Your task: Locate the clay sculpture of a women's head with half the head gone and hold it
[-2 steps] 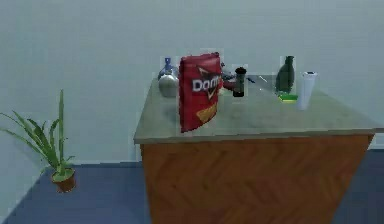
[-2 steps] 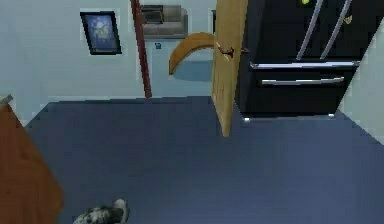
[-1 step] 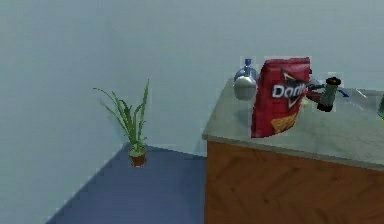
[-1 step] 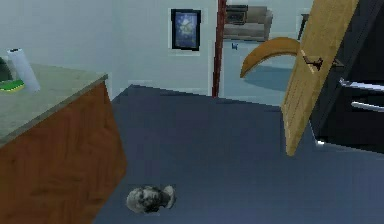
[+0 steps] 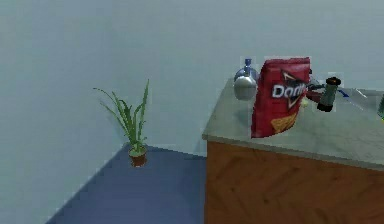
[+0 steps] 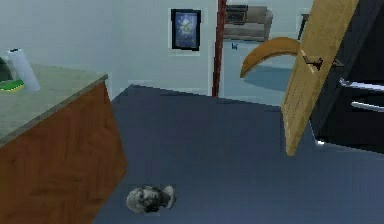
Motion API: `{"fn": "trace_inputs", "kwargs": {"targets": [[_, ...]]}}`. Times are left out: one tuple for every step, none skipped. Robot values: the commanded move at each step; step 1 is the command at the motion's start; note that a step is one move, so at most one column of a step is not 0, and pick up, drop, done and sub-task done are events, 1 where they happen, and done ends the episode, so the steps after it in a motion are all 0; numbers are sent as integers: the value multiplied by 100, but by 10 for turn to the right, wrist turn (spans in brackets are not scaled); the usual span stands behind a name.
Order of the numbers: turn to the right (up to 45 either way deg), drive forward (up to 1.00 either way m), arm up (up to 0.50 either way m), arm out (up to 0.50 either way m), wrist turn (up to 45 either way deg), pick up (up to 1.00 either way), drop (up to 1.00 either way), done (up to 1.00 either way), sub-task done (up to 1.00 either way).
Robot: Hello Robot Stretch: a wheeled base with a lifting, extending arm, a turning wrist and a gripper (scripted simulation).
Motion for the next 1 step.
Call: {"fn": "trace_inputs", "kwargs": {"targets": [[0,0,0,50,0,0,0,0,0]]}}
